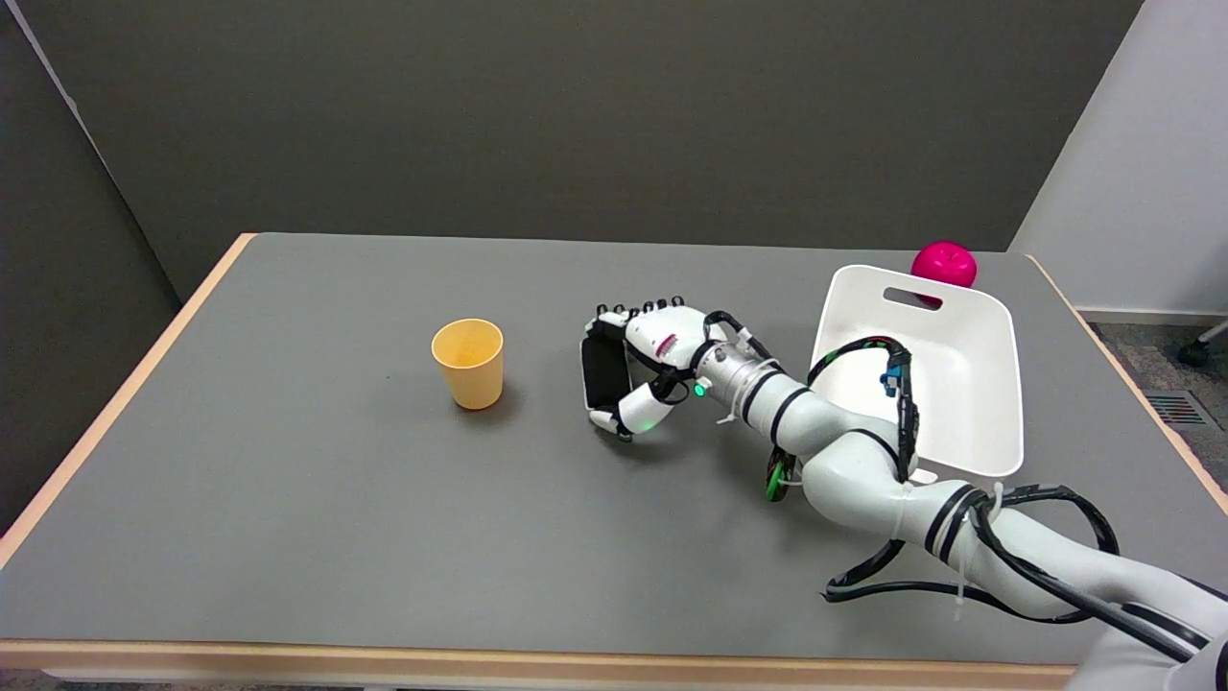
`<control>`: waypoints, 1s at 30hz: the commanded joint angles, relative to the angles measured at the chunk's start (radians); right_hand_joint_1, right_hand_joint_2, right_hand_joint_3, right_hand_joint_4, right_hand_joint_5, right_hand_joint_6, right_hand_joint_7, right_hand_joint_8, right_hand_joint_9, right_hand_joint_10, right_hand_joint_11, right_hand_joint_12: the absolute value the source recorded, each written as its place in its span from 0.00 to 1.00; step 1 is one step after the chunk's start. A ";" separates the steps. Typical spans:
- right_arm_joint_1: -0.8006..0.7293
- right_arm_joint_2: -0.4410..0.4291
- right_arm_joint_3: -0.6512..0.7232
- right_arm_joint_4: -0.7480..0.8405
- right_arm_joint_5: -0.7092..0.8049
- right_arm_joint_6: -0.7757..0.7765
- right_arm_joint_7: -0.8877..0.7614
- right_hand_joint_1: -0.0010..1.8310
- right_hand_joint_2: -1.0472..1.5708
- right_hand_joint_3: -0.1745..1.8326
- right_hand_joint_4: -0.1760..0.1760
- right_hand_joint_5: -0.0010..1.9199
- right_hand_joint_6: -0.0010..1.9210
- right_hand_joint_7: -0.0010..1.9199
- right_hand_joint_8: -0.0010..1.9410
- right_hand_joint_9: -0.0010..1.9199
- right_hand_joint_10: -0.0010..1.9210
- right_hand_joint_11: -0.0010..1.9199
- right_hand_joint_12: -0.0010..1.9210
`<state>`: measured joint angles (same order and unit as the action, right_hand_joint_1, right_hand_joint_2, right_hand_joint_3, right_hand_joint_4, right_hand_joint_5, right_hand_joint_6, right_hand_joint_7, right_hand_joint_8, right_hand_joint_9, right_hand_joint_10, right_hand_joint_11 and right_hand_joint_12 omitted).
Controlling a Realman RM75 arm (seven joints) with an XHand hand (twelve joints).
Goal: Pick up the blackboard eraser.
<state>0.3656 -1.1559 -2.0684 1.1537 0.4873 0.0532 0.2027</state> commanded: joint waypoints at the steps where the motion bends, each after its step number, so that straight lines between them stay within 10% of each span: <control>1: -0.005 0.001 0.009 0.033 0.004 0.051 -0.001 0.68 0.84 0.18 0.23 0.28 0.68 0.43 0.70 0.39 0.65 0.34 0.89; 2: -0.005 0.001 0.013 0.039 0.004 0.054 -0.001 0.65 0.87 0.14 0.02 0.29 0.78 0.45 0.70 0.42 0.65 0.37 0.91; 17: -0.024 0.029 0.084 0.143 -0.002 0.093 -0.009 0.65 0.85 0.18 0.08 0.30 0.77 0.45 0.71 0.43 0.68 0.36 0.97; 30: -0.159 0.062 0.580 0.481 0.005 0.153 -0.366 0.66 0.83 0.20 0.04 0.31 0.76 0.46 0.70 0.44 0.69 0.38 0.96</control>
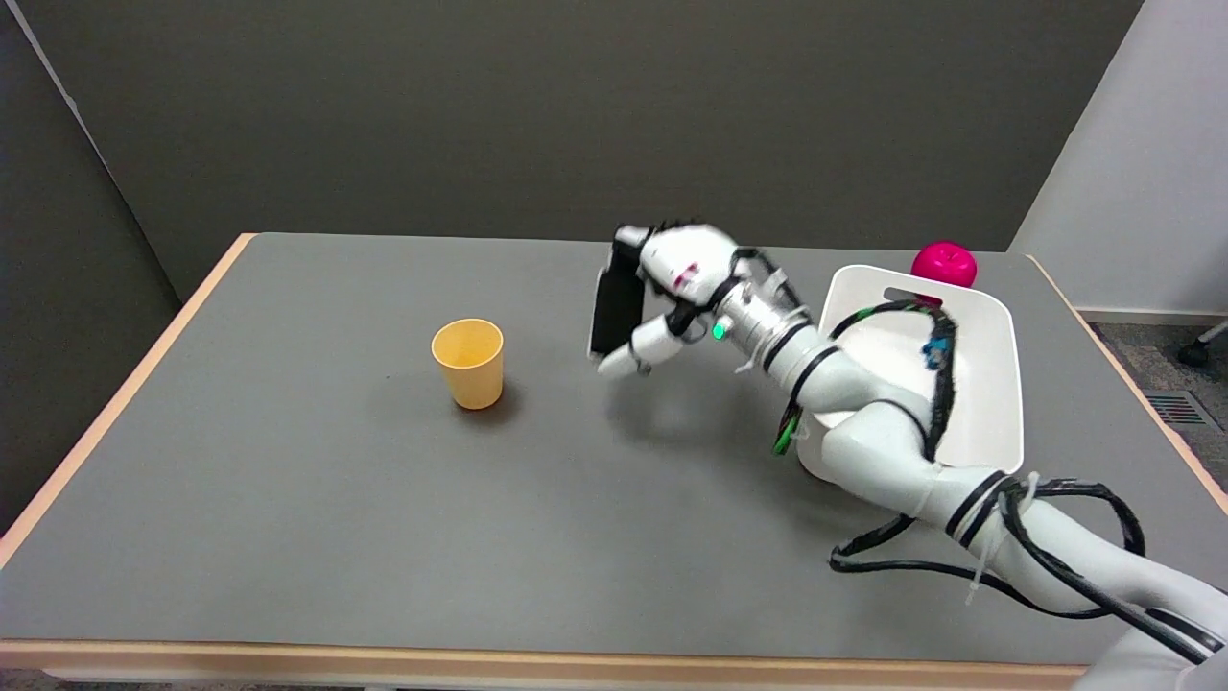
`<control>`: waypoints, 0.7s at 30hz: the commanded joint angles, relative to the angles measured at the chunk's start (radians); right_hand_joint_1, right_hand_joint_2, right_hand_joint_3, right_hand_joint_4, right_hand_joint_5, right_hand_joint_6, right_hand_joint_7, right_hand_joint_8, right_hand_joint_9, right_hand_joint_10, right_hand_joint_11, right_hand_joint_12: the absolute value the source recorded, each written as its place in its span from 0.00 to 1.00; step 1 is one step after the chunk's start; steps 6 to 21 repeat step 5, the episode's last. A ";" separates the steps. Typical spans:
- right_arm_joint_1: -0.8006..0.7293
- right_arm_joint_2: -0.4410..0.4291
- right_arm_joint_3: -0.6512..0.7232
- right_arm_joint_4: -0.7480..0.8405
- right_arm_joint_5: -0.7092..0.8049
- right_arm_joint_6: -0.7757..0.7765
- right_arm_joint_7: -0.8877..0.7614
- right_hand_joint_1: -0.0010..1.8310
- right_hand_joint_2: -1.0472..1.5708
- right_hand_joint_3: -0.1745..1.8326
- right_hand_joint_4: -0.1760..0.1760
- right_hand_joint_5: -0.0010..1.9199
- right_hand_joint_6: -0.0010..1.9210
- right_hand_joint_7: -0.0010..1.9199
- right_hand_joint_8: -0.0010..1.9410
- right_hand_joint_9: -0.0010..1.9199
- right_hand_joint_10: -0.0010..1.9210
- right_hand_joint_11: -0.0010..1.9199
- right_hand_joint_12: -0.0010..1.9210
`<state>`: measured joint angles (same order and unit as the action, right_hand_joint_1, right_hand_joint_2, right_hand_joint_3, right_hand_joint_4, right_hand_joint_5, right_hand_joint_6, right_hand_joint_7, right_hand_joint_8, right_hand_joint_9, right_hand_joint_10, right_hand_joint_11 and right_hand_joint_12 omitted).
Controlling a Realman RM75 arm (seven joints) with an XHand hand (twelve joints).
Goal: Pick up the blackboard eraser.
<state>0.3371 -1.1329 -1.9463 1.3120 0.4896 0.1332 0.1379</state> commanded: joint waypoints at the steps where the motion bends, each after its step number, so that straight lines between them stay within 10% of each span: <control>1: -0.146 0.039 0.483 0.331 0.003 0.077 -0.316 0.66 0.83 0.21 0.04 0.31 0.76 0.46 0.70 0.44 0.69 0.38 0.96; 21: -0.282 0.028 0.632 0.401 0.039 0.117 -0.395 0.65 0.83 0.21 0.05 0.31 0.76 0.46 0.70 0.44 0.69 0.39 0.96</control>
